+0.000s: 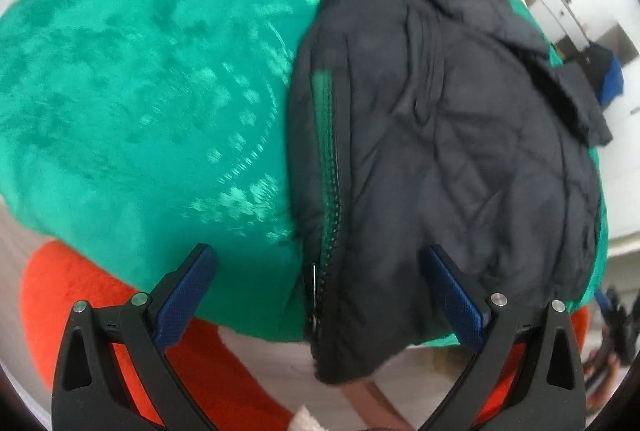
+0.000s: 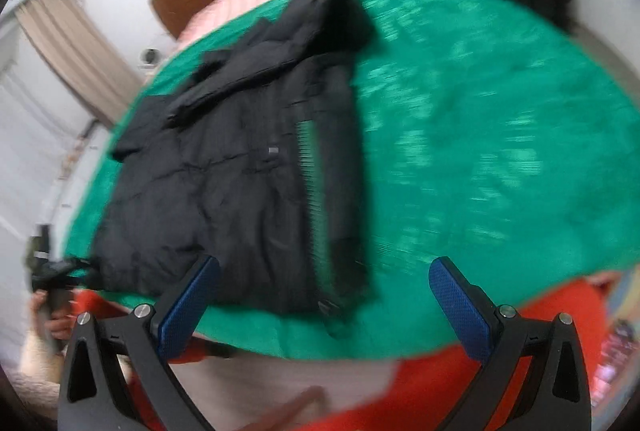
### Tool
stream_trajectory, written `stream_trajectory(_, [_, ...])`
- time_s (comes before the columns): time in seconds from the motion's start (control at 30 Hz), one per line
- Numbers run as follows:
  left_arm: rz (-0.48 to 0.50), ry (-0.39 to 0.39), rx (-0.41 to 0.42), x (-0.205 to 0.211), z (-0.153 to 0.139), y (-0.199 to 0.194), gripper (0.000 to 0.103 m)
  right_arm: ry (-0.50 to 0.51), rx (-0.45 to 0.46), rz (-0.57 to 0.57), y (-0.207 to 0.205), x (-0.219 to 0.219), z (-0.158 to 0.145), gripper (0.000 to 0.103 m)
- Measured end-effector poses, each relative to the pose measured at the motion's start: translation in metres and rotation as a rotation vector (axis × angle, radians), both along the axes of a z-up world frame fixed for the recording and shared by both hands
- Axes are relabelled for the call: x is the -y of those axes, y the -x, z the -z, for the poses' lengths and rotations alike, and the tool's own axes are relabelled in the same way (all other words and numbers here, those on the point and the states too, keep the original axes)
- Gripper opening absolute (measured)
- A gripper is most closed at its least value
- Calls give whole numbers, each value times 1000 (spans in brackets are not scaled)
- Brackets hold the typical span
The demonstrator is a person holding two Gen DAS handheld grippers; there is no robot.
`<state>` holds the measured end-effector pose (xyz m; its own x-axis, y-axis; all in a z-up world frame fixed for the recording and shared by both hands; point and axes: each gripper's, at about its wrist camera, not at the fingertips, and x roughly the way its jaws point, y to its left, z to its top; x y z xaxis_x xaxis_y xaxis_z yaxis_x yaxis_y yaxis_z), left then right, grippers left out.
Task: Fold large clothes
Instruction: 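Grasp the jacket's zipper edges with both grippers and lift them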
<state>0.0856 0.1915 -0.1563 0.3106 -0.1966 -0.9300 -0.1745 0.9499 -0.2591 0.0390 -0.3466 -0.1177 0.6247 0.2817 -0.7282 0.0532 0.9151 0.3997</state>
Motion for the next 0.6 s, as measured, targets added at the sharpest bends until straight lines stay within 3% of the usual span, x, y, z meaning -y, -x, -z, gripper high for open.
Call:
stream_trajectory(0.07, [38, -29, 19, 9, 6, 0, 102, -16, -22, -61, -19, -9, 13, 103])
stream_trajectory(0.13, [60, -67, 39, 17, 6, 0, 94, 55, -79, -104, -38, -22, 26, 102])
stream_trajectory(0.17, [79, -70, 53, 23, 2, 1, 66, 71, -109, -110, -45, -24, 31, 80])
stream_trajectory(0.2, [115, -45, 64, 29, -2, 2, 32, 62, -139, -121, -49, -23, 36, 40])
stream_trajectory(0.27, [142, -96, 79, 39, -15, 6, 17, 51, -156, -110, -48, -18, 27, 25])
stream_trajectory(0.3, [156, -124, 96, 44, -23, 10, 15, 62, -144, -120, -43, -18, 16, 20])
stream_trajectory(0.4, [164, -192, 134, 46, -40, 19, 14, 127, -91, -130, -15, -22, -20, 19])
stream_trajectory(0.43, [169, -209, 120, 47, -34, 18, 14, 127, -95, -123, -10, -21, -18, 19])
stream_trajectory(0.5, [171, -236, 81, 49, -13, 15, 15, 122, -157, -107, -9, -20, 8, 19])
stream_trajectory(0.6, [173, -302, 83, 61, -13, 13, 15, 124, -218, -77, -14, -21, 52, 19])
